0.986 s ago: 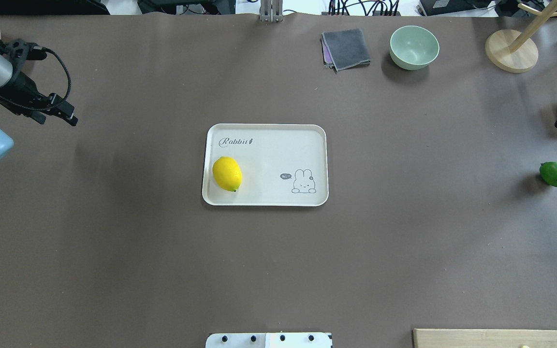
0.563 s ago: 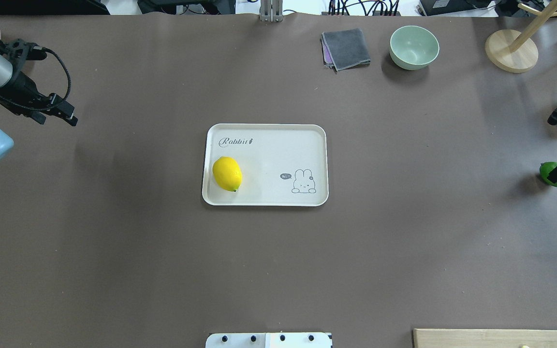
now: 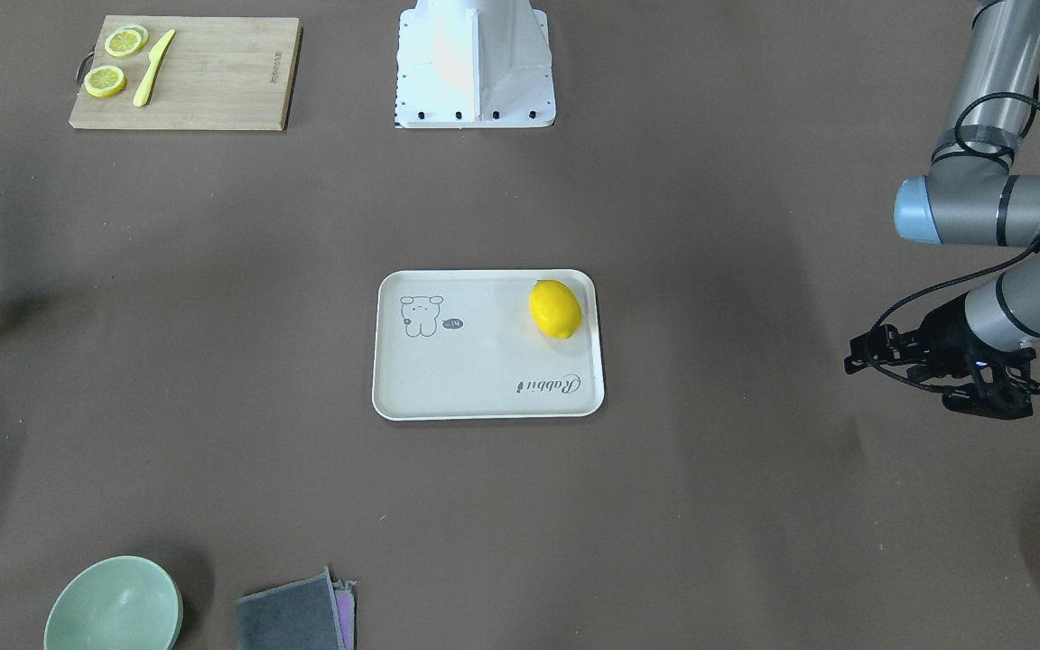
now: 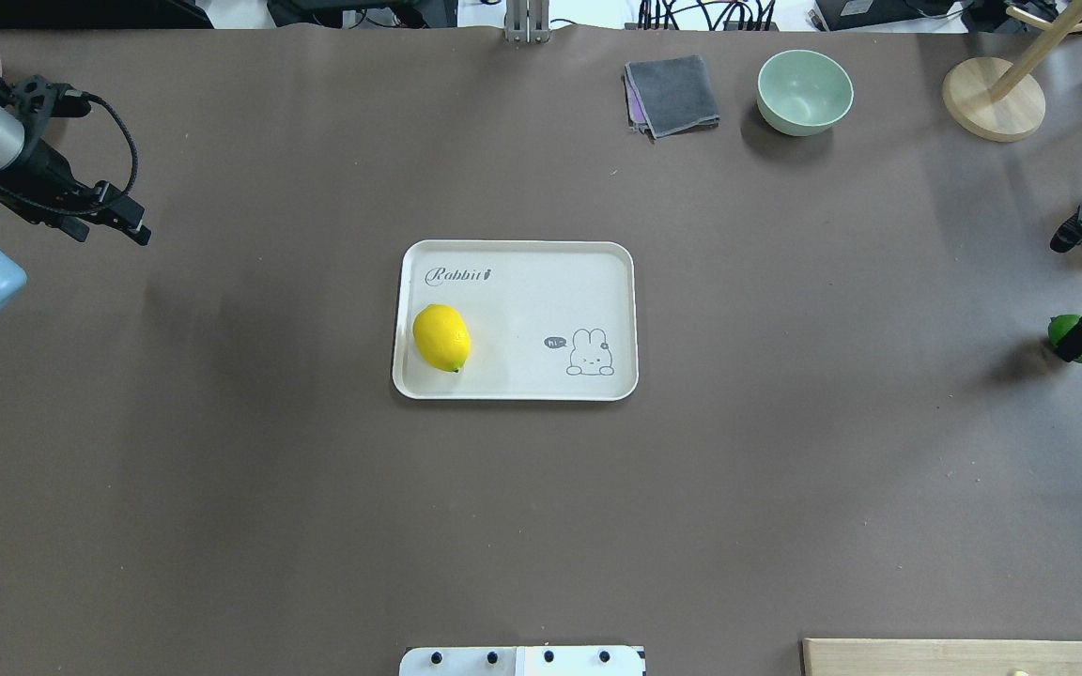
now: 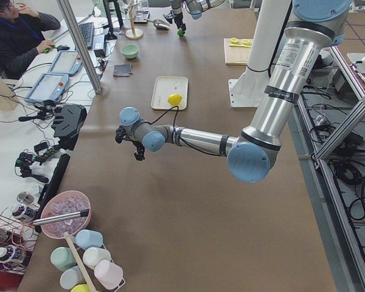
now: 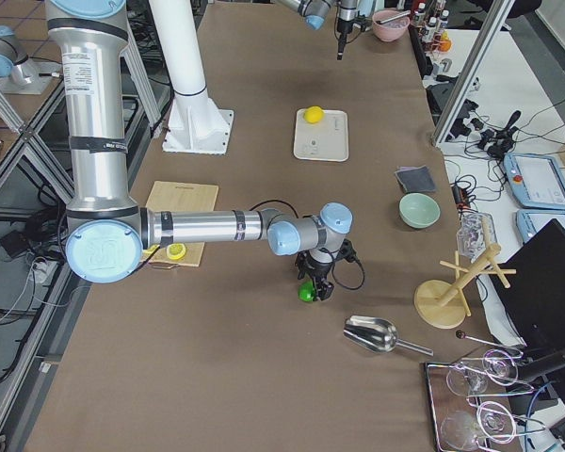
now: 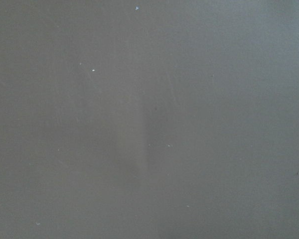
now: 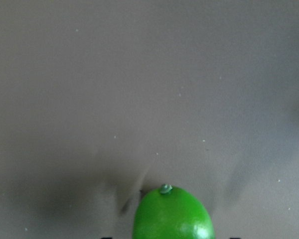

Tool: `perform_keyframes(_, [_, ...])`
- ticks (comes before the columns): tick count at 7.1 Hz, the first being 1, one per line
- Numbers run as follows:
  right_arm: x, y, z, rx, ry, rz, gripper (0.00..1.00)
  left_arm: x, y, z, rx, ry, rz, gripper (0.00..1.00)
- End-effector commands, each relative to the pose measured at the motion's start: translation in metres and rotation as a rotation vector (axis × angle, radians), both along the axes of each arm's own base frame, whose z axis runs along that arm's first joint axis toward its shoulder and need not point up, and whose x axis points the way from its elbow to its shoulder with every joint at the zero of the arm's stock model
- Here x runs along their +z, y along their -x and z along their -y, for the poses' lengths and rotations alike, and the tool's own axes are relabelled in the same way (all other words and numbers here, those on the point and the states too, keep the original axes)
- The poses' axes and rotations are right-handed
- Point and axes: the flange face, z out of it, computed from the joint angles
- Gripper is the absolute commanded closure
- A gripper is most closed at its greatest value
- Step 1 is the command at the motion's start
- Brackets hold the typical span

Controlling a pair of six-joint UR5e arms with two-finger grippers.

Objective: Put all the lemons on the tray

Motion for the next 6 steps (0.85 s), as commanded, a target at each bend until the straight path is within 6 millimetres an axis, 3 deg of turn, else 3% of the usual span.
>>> perform_keyframes(1, [0.000, 0.002, 0.001, -0.001, 0.001, 0.001, 0.97, 0.000, 0.000, 0.000, 0.000, 0.001, 0.000, 0.03])
perform_keyframes(3, [-0.028, 0.017, 0.026, 0.014, 0.006, 0.032, 1.00, 0.000, 0.000, 0.000, 0.000, 0.003, -0.001, 0.03])
perform_keyframes(4, [-0.059, 0.031, 0.045, 0.053, 0.064, 0.070, 1.00, -0.002, -0.001, 0.000, 0.001, 0.005, -0.006, 0.03])
perform_keyframes(5, [-0.103, 0.046, 0.068, 0.121, 0.125, 0.091, 1.00, -0.003, -0.001, 0.000, -0.003, 0.010, -0.008, 0.03])
perform_keyframes(6, [-0.149, 0.078, 0.080, 0.193, 0.183, 0.113, 1.00, -0.005, -0.001, 0.000, -0.003, 0.009, -0.010, 0.03])
